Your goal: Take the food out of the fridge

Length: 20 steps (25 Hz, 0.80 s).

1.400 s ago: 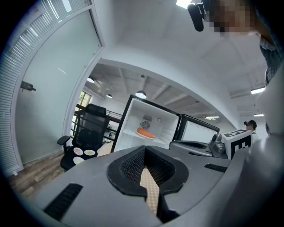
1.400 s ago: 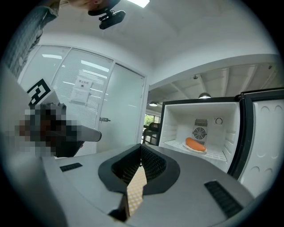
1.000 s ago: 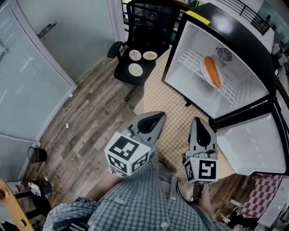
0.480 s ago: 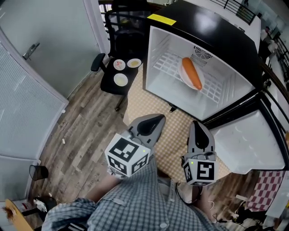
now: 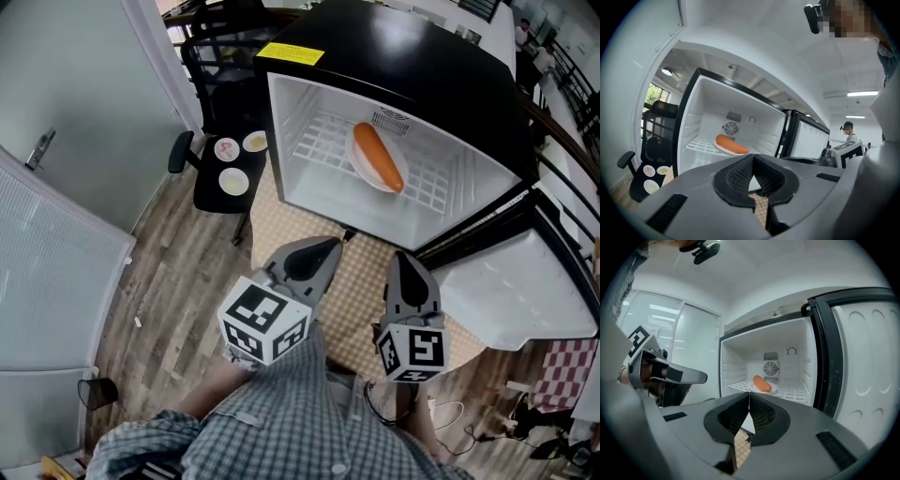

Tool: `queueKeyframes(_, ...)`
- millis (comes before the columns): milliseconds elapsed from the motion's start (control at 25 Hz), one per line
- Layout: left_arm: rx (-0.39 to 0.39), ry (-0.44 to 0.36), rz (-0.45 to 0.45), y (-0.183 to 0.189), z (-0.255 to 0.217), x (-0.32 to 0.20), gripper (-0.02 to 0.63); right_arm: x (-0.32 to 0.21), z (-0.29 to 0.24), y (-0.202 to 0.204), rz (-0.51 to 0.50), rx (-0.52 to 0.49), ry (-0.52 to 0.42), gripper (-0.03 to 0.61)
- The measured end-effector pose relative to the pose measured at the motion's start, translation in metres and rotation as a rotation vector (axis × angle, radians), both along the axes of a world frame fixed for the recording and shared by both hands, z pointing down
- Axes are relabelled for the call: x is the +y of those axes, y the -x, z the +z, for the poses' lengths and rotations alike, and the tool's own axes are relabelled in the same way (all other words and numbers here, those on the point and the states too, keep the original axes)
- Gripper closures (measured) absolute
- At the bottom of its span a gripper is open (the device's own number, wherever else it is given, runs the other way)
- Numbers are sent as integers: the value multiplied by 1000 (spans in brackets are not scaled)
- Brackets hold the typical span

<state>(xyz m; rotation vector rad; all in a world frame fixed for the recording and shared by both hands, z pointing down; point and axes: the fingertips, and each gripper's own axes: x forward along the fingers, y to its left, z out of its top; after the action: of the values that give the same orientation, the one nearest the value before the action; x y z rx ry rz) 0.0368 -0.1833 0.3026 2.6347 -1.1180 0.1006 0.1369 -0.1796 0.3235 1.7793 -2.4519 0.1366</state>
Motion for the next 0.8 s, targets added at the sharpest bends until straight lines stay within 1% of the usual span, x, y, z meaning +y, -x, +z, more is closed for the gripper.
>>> queueKeyframes(200, -7, 9, 54, 0, 2, -24, 607, -23, 8, -5, 79, -168, 65, 568)
queueKeyframes(400, -5, 27, 92, 2, 8, -43, 607, -46, 16, 0, 107, -370, 111, 568)
queueKeyframes(560, 4, 36, 104, 8, 12, -54, 607, -65, 23, 3, 129, -543, 140, 568)
queueKeyframes(720, 5, 46, 105, 15, 16, -61, 607, -83, 36, 4, 159, -749, 183, 568)
queueKeyframes(800, 4, 50, 105, 18, 18, -64, 607, -91, 37, 4, 174, -796, 187, 568)
